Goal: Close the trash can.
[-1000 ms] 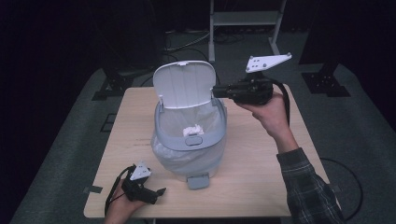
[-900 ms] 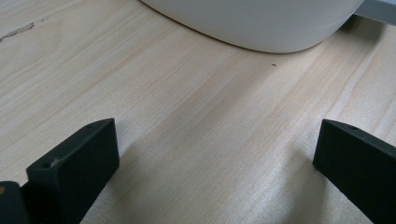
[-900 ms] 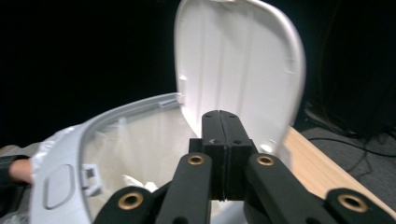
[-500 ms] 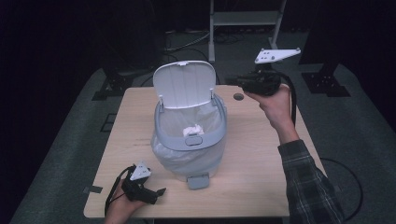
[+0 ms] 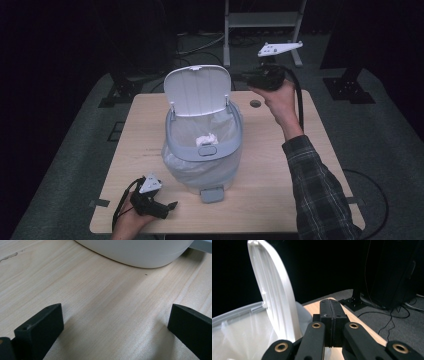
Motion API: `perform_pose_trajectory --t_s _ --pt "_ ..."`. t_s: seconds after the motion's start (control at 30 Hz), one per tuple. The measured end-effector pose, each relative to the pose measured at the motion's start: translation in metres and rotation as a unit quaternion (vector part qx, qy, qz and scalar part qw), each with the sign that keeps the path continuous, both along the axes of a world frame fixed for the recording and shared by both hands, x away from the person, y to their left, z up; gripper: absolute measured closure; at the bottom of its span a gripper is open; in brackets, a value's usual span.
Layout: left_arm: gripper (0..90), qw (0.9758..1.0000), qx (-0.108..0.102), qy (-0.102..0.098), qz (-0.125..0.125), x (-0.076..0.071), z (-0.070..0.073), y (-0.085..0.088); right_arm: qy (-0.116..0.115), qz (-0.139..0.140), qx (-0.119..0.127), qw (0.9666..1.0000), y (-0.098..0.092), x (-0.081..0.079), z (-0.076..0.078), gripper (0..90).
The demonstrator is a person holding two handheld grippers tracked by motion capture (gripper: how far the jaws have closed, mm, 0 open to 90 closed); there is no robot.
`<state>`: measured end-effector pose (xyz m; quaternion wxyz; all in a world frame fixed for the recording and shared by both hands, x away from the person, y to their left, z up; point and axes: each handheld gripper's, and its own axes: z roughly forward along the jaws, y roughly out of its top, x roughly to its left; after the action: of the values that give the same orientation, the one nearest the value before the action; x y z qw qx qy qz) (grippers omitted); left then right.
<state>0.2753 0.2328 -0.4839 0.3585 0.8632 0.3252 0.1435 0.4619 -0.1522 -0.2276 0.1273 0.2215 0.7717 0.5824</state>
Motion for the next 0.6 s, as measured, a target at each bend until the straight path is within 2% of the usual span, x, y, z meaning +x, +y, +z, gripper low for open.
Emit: perform_pose_trajectory --t_s 0.27,0.43,0.6 --pt "0.0 1.0 -0.001 0.0 -0.001 0.0 0.0 0.0 -0.001 0.014 0.002 0.9999 0.015 0.002 0.006 89.7" --pt "0.0 1.0 -0.001 0.0 -0.001 0.0 0.0 0.0 -0.009 0.022 0.003 0.9997 0.018 -0.003 0.009 89.9" --pt "0.0 1.0 -0.001 -0.001 -0.001 0.0 0.0 0.0 -0.006 0.033 0.003 0.9994 0.017 -0.005 0.01 90.0"
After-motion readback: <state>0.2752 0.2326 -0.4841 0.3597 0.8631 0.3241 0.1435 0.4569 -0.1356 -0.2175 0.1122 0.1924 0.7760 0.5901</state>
